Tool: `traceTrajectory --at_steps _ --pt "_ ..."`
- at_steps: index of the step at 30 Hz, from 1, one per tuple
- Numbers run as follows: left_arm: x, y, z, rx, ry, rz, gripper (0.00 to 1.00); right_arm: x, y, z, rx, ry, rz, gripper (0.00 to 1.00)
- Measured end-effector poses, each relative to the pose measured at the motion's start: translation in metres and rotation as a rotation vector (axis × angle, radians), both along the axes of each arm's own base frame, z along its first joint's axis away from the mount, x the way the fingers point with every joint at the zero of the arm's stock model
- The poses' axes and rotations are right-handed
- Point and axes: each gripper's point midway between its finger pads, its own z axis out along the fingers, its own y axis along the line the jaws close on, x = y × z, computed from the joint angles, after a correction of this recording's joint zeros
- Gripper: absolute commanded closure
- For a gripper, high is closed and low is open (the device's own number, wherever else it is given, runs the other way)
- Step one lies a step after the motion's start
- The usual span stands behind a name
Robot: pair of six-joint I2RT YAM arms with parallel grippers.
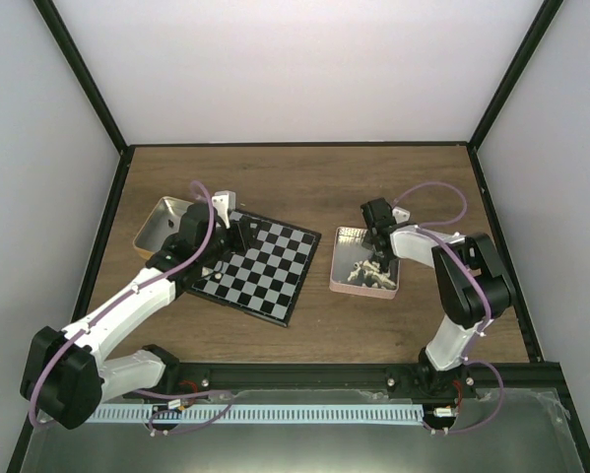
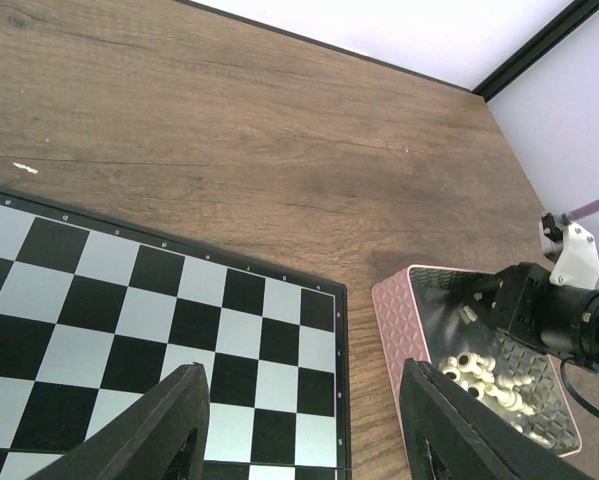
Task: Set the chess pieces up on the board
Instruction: Pick up the chess piece from the storage box, then place the chess piece on the chessboard.
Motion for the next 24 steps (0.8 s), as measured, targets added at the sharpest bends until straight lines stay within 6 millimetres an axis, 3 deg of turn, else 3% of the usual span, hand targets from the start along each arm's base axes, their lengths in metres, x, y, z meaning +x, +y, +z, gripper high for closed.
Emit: traceTrajectory --at_steps 7,13,21,24 --pt "0.0 0.0 0.0 -0.001 0.0 0.0 0.45 -0.01 0.008 0.005 0.058 -0.003 0.047 0.83" --pt "0.002 -0.001 0.002 -0.011 -0.006 0.001 0.45 -0.016 0.031 0.033 0.207 -0.063 0.129 0.83" --pt "0.001 -0.008 -0.004 -0.065 -0.01 -0.015 0.42 -0.019 0.086 0.081 0.539 -0.165 0.168 0.83" --pt "-0.003 -0.012 -0.014 -0.08 -0.004 -0.023 0.42 -0.026 0.122 0.09 0.664 -0.156 0.19 0.83"
